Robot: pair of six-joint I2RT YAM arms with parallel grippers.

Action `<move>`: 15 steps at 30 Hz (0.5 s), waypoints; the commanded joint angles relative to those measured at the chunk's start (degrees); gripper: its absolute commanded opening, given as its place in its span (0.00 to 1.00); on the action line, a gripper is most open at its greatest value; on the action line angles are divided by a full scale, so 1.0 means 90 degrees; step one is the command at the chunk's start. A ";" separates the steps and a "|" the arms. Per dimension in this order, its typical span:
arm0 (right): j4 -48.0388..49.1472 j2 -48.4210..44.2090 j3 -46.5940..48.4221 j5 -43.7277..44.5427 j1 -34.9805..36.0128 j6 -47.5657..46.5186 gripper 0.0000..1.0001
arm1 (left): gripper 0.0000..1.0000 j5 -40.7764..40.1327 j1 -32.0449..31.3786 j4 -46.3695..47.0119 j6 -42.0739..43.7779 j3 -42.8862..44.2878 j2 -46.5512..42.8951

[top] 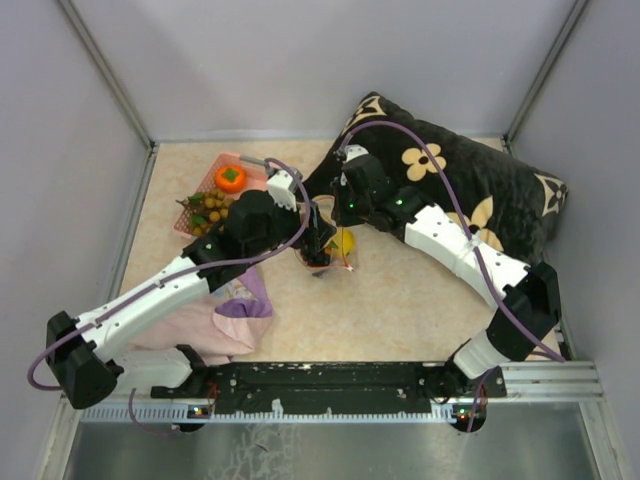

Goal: Place the food in the zip-top bag and seal the zipper
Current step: Place the fake fruit in the zipper food storage bag.

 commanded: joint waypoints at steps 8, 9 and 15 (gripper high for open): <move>0.0179 -0.0377 0.0146 -0.0149 0.0006 0.0037 0.00 | 0.81 -0.1462 -0.0086 0.0094 0.0215 0.0056 0.0505; 0.0184 -0.0379 0.0137 -0.0168 0.0006 0.0042 0.00 | 0.82 -0.1597 -0.0082 0.0040 0.0165 0.0094 0.0560; 0.0211 -0.0368 0.0112 -0.0298 0.0007 0.0088 0.00 | 0.88 -0.1827 -0.0087 -0.0026 -0.0074 0.0244 0.0724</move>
